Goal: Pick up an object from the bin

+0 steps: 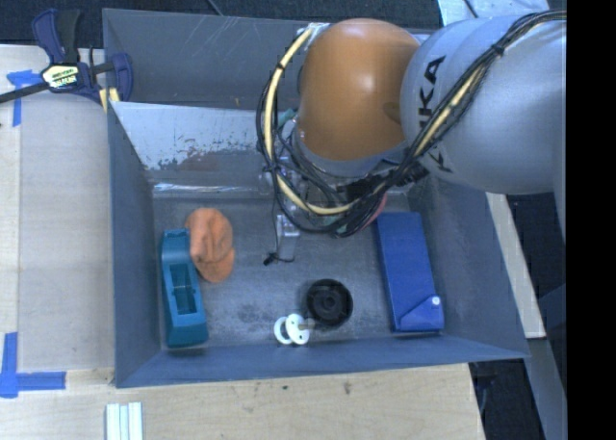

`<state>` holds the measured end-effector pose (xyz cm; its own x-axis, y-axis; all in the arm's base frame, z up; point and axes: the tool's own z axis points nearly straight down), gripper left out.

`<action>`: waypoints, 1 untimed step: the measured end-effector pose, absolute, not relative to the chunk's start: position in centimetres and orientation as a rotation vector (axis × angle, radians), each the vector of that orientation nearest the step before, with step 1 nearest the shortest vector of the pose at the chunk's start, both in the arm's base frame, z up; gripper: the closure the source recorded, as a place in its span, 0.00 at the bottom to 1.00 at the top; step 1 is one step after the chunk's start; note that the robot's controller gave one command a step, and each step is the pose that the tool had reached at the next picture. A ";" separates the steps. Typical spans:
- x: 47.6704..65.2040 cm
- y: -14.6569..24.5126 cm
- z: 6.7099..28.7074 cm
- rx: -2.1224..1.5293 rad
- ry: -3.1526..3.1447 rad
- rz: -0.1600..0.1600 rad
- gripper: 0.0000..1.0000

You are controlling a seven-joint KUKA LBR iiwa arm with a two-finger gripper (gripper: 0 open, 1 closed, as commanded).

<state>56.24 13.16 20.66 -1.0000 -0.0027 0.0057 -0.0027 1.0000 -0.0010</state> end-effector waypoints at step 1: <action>56.4 13.1 21.2 0.000 -3.145 -0.002 0.00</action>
Offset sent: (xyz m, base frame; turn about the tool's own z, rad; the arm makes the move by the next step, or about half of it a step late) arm 0.0181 0.0397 -0.0737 -0.1550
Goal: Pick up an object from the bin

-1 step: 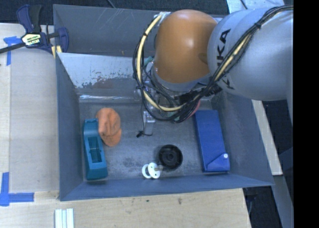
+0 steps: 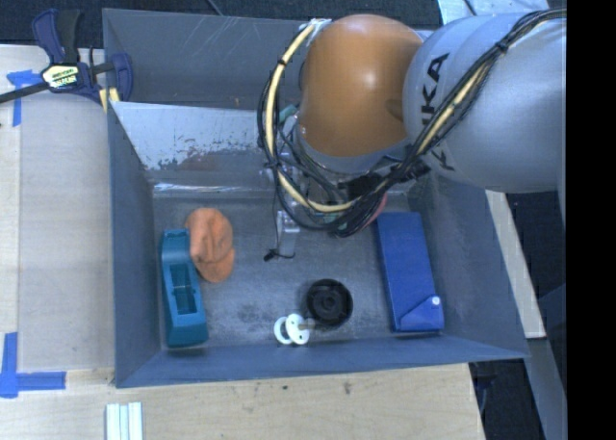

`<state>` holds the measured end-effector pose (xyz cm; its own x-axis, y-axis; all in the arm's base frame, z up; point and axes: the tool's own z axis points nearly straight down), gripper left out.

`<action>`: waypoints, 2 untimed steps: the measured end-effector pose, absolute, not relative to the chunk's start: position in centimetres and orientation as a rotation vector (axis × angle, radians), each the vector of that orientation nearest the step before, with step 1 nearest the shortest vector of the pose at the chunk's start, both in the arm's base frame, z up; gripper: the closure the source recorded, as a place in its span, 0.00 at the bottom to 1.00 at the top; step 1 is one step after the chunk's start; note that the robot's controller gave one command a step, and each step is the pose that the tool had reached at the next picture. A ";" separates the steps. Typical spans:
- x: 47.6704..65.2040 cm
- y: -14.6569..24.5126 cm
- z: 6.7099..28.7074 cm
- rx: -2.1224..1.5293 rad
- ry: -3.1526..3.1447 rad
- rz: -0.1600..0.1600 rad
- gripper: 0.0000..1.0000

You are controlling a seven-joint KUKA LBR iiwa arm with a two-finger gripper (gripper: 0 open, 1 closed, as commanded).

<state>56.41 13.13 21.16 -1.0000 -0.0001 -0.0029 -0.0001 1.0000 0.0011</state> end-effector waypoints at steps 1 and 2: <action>57.4 14.9 17.8 -0.114 3.131 0.001 0.00; 56.9 17.8 12.7 -0.223 3.130 0.001 0.00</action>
Offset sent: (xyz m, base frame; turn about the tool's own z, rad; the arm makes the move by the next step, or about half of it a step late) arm 0.0020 0.0532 -0.0927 -0.1501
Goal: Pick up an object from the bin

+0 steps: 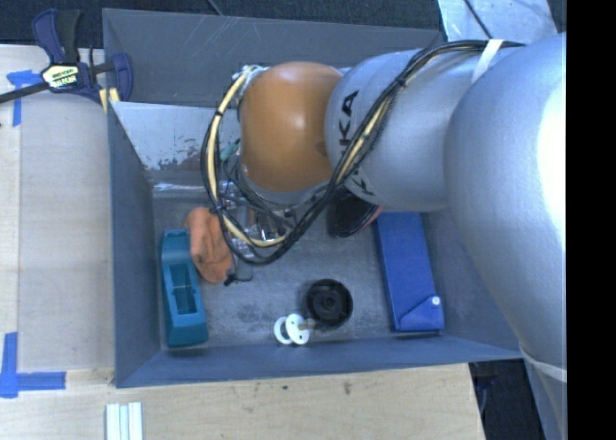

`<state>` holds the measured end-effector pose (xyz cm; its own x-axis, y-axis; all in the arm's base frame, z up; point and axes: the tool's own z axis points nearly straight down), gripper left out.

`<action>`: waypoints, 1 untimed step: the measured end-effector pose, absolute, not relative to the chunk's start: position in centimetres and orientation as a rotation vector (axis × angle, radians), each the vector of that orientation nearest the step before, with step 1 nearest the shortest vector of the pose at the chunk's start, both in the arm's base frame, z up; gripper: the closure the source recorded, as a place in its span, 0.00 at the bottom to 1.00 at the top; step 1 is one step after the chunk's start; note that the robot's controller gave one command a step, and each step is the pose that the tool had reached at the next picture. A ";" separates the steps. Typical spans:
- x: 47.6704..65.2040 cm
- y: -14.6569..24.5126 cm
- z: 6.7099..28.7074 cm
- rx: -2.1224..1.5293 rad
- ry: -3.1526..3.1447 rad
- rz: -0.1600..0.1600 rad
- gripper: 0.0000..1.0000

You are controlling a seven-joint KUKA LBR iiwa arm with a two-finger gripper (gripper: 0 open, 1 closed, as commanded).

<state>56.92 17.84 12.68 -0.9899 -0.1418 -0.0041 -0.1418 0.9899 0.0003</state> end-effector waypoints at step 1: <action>56.4 17.9 10.3 -0.031 3.141 0.002 0.00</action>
Offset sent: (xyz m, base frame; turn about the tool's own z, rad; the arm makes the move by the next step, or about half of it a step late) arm 0.0013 -0.0046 -0.0568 0.0696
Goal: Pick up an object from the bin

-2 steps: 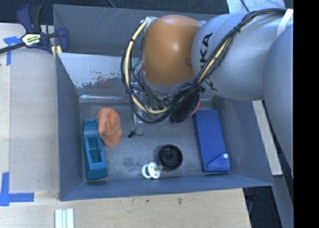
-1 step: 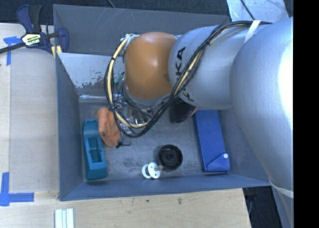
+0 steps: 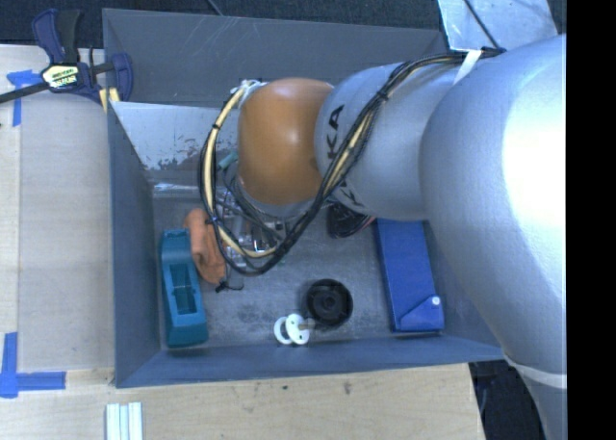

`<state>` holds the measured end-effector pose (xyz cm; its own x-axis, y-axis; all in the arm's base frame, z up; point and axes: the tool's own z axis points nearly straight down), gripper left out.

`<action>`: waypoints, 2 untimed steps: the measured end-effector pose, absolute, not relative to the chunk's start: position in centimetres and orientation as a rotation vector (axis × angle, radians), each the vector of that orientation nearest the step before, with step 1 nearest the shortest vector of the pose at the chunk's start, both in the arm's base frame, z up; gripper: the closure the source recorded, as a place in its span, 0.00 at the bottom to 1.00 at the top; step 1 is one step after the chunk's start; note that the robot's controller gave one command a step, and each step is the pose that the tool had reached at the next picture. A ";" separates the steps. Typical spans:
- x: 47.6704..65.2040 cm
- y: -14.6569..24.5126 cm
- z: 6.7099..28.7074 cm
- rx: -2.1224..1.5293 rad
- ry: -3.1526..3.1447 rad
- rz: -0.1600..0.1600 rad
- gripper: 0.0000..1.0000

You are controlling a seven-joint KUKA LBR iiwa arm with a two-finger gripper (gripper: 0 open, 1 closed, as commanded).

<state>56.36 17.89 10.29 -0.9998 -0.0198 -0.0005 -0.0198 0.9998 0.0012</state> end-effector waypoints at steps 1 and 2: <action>57.2 17.4 7.1 -0.112 3.138 0.001 1.00; 57.2 17.4 7.1 -0.111 3.138 0.001 1.00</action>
Offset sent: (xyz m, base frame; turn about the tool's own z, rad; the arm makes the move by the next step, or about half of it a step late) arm 0.0000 0.0000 0.0000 0.0000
